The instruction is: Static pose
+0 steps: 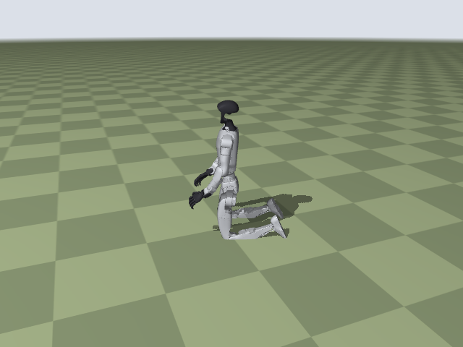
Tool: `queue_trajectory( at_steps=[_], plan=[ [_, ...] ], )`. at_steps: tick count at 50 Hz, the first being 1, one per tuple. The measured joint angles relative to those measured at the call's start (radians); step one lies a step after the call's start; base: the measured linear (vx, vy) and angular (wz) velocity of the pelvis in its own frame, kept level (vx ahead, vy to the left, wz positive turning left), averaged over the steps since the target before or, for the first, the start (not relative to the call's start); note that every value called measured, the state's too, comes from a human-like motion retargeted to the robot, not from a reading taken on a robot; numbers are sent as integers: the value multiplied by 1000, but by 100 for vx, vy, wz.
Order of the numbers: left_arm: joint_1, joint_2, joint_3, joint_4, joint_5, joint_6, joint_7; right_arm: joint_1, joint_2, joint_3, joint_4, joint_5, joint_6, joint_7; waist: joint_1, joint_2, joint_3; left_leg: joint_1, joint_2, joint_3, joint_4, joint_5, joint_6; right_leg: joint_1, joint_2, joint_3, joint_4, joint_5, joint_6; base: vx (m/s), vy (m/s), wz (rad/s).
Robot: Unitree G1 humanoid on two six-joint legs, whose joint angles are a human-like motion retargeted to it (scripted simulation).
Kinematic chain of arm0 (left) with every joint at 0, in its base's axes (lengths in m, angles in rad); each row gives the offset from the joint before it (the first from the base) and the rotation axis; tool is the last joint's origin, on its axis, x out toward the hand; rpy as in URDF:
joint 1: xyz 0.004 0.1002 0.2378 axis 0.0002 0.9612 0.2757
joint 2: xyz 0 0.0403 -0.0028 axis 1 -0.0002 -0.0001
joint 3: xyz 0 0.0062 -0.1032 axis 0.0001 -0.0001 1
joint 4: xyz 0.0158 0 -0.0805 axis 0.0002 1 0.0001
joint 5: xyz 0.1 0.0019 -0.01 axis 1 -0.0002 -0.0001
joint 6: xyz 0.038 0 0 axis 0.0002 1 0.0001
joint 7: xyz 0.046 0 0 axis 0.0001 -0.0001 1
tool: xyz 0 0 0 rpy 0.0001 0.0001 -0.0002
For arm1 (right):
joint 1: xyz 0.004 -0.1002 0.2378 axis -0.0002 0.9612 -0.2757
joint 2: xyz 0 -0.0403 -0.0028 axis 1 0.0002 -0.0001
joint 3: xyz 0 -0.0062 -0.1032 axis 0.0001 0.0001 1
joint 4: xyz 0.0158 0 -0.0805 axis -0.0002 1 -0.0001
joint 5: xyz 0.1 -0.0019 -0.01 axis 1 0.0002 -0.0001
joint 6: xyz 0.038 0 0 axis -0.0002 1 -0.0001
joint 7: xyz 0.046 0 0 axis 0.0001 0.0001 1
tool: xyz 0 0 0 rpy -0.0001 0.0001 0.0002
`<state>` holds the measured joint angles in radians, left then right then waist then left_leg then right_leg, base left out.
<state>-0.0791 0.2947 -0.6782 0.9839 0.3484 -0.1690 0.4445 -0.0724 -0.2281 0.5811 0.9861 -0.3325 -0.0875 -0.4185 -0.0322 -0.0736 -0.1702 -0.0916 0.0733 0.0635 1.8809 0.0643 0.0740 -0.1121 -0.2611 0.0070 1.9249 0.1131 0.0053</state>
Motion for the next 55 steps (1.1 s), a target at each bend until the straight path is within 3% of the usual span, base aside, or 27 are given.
queue_trajectory(
  at_steps=[55],
  plan=[
    [-30, -35, -22, -14, 13, -13, -13, 11, -37, 1, 15, 10, -9, 6, -4, 2, -11, -26, 47, -13, 27, -67, 55, -11, 42, -17, 4, 38, 41, 0, 0, 0]
  ],
)
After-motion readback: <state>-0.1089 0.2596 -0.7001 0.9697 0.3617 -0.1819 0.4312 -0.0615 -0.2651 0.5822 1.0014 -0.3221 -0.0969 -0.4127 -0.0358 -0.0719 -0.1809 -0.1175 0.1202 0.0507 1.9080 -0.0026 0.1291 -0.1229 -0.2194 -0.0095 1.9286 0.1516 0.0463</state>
